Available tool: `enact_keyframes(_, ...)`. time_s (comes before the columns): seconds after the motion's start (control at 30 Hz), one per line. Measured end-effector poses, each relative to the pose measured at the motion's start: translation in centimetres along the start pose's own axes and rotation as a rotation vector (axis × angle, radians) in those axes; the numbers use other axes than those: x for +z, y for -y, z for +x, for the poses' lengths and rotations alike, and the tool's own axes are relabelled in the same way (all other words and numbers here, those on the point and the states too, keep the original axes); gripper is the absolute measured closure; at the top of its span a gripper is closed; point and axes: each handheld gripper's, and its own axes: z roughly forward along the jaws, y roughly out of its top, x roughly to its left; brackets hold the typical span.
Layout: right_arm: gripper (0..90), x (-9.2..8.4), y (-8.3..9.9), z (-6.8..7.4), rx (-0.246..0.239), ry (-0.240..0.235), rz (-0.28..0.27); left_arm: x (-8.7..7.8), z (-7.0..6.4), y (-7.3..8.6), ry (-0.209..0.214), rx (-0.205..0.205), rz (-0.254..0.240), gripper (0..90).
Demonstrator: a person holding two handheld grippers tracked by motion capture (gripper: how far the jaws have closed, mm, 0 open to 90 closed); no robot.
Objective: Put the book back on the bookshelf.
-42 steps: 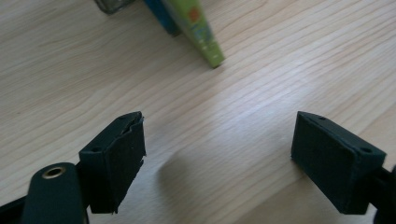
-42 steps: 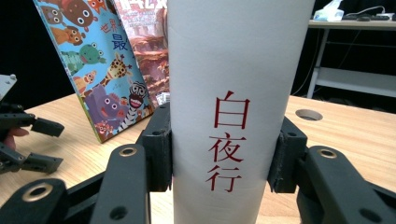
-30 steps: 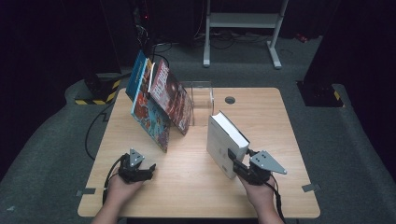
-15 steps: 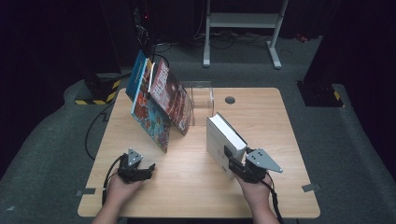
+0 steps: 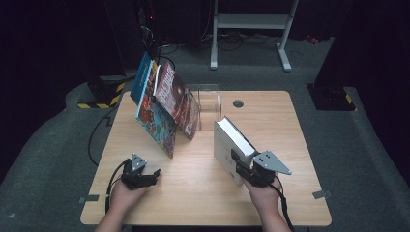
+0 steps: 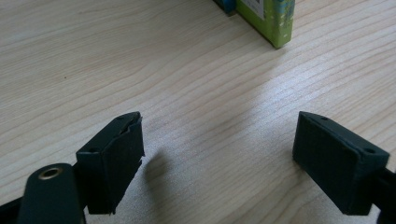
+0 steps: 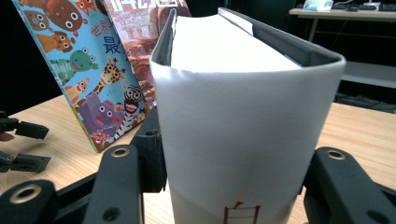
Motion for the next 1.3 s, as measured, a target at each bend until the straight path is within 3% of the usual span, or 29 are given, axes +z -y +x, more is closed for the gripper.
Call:
enact_keyframes(0.63,54.0,0.3,-0.6,0.3,0.005,0.025,0.028,0.0,0.2,0.0,0.011,-0.023,0.002,16.6)
enact_keyframes(1.3,54.3,1.2,-2.8,0.3,0.013,0.083,0.025,0.1,0.4,0.0,0.021,-0.03,0.011,16.5)
